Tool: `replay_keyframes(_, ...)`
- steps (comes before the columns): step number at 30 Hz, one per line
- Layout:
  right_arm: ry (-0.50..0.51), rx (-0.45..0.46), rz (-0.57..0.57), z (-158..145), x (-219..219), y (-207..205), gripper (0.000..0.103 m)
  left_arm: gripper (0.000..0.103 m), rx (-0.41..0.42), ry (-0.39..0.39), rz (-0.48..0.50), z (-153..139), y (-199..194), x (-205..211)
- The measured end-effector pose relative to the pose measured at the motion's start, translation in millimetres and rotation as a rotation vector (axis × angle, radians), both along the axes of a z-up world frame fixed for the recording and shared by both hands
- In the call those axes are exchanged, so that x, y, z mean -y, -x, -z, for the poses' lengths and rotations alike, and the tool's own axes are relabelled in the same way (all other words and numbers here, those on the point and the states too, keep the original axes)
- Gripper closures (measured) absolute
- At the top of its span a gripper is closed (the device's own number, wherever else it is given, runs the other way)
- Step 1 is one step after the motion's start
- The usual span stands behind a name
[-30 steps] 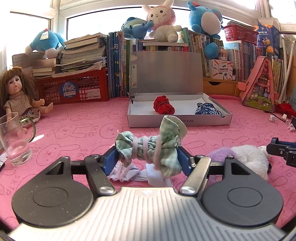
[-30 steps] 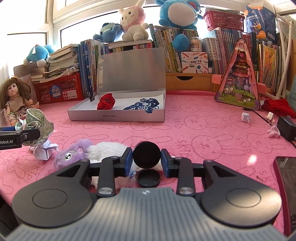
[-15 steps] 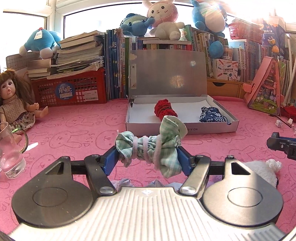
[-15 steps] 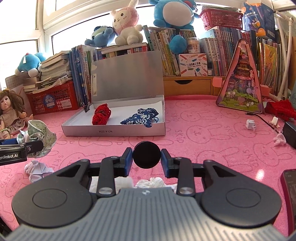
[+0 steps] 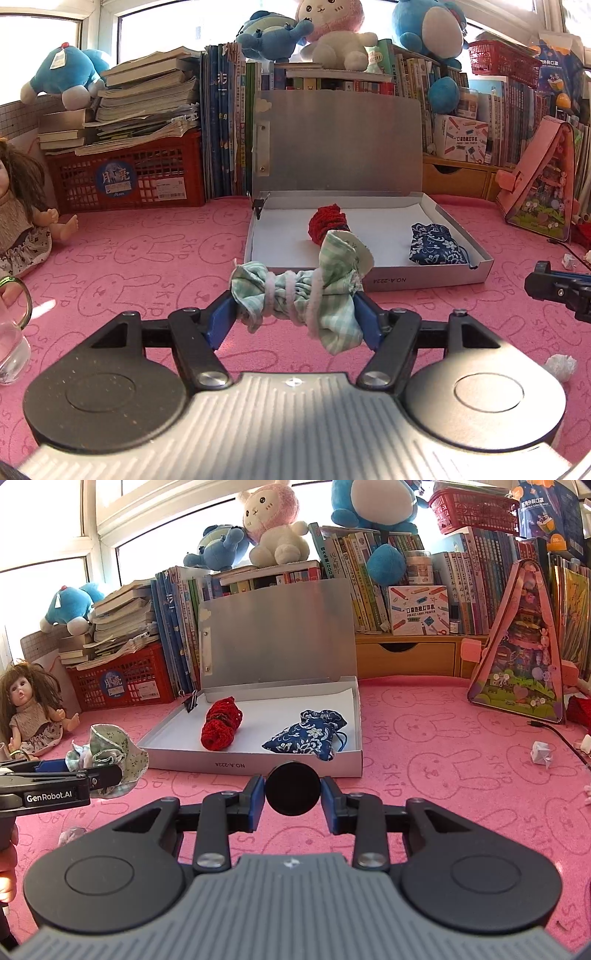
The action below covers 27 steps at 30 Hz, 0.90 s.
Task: Organize objects
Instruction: 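Carry the scrunchie bundle in the left tool while the right tool carries the lens cap to the box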
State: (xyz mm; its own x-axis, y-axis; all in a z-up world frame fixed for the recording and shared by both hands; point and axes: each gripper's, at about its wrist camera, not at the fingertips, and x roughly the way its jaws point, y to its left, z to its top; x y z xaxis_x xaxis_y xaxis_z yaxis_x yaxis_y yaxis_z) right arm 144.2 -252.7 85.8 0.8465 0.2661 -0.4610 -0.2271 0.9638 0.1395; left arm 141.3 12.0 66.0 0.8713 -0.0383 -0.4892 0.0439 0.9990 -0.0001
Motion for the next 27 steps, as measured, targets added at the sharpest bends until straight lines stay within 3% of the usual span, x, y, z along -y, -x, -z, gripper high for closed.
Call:
replay_keyframes(9, -0.035, -0.035, 0.012, -17, 17, -50, 0.065, 0.030, 0.023, 0.009, -0.012, -19, -48, -13)
replay_keyframes(13, -0.095, -0.082, 0.043, -10, 21, -73, 0.065, 0.030, 0.005, 0.037, -0.014, -14, -72, -14)
replay_keyframes(17, -0.134, -0.123, 0.051, 2, 17, -91, 0.065, 0.030, -0.002, 0.012, -0.020, -8, -91, -9)
replay_keyframes(27, -0.177, -0.138, 0.092, 10, 4, -143, 0.065, 0.030, -0.024, 0.032, -0.048, 3, -140, -10)
